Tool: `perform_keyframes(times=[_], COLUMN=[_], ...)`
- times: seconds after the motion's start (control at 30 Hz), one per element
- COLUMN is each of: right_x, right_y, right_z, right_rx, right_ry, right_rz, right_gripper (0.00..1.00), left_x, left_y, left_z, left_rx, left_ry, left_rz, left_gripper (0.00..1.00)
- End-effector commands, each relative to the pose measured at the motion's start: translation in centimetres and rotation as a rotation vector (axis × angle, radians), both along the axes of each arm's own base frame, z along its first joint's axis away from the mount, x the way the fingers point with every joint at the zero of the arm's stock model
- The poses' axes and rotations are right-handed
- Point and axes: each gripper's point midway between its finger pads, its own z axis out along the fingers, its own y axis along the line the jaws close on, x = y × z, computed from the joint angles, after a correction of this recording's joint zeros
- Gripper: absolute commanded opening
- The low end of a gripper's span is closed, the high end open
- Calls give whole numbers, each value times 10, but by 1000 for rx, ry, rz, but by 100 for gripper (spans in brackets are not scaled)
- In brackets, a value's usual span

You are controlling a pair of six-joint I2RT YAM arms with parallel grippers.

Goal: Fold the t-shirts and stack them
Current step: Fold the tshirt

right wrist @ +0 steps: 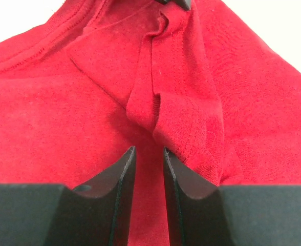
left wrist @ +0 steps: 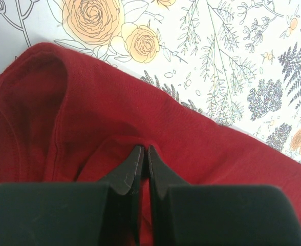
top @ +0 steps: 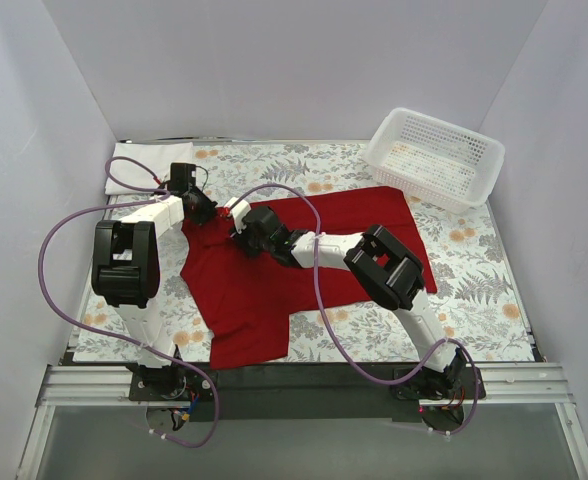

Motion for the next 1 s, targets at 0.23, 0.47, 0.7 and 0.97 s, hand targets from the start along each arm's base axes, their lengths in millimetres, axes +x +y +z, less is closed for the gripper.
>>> perform_keyframes(times=[0.23,0.47,0.7,0.97], right_x=[23,31,30,25], right_y=[5,5,7,9], right_z=[23,17,2,11], right_rx=[34,23,11,35], right_ry=[-87,-98,-77,-65], right_rz=[-65,-98,-93,-75], right_gripper=[34,34,32,22], left_x=[1,1,0,0], left_y=[-3,-4,-5,-6], left_z=[5,5,3,5], left_rx=[-18,-24,-24,-27], left_ry=[-11,-11,-7,-9], left_rz=[-25,-28,-32,-36], left_gripper=[0,0,0,0])
